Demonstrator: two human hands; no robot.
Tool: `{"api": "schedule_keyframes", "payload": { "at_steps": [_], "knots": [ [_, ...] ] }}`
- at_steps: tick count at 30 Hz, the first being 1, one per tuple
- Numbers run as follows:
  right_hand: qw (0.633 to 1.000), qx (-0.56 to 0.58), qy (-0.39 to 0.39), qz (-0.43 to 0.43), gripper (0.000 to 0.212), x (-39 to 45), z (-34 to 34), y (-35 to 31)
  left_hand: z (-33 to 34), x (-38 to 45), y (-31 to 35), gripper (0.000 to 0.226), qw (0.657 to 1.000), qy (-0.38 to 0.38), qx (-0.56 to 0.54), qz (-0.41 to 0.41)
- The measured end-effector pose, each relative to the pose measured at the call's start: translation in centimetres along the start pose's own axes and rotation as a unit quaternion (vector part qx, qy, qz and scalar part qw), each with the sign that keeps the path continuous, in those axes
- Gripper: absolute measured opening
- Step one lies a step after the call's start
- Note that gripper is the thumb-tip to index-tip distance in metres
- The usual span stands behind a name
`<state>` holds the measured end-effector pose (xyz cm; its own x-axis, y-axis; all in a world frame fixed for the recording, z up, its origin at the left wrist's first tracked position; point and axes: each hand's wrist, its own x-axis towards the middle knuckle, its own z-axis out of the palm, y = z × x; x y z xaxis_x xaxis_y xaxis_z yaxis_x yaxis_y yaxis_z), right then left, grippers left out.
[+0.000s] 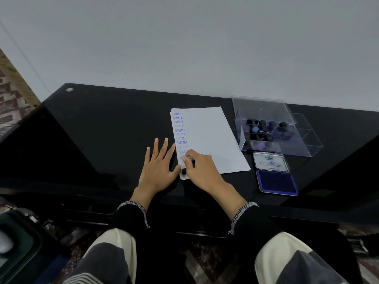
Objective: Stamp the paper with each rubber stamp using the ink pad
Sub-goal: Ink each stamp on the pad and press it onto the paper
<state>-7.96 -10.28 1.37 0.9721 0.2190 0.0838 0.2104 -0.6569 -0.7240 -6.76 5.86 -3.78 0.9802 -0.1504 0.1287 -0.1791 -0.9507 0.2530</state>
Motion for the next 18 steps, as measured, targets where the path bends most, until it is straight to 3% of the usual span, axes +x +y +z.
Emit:
{"api": "schedule_keyframes", "payload": {
  "at_steps": [11,14,16,18],
  "knots": [
    [1.0,0.012,0.002,-0.014,0.022,-1.7,-0.1,-0.2,-0.1,0.0,-0.1,0.081,0.999,-0.009,-0.032,0.0],
    [0.999,0.04,0.002,0.016,0.02,-1.1,-0.8,0.4,-0.3,0.0,0.1,0.082,0.999,-0.013,-0.045,-0.004],
    [0.987,0.13,0.064,0.063,0.021,-0.5,-1.7,1.3,-0.5,0.0,0.1,0.082,0.998,-0.017,-0.057,-0.003],
    [0.947,0.253,0.153,0.128,0.025,-0.1,-2.8,2.7,-0.5,0.0,0.0,0.081,0.998,-0.019,-0.066,-0.004]
  ]
}}
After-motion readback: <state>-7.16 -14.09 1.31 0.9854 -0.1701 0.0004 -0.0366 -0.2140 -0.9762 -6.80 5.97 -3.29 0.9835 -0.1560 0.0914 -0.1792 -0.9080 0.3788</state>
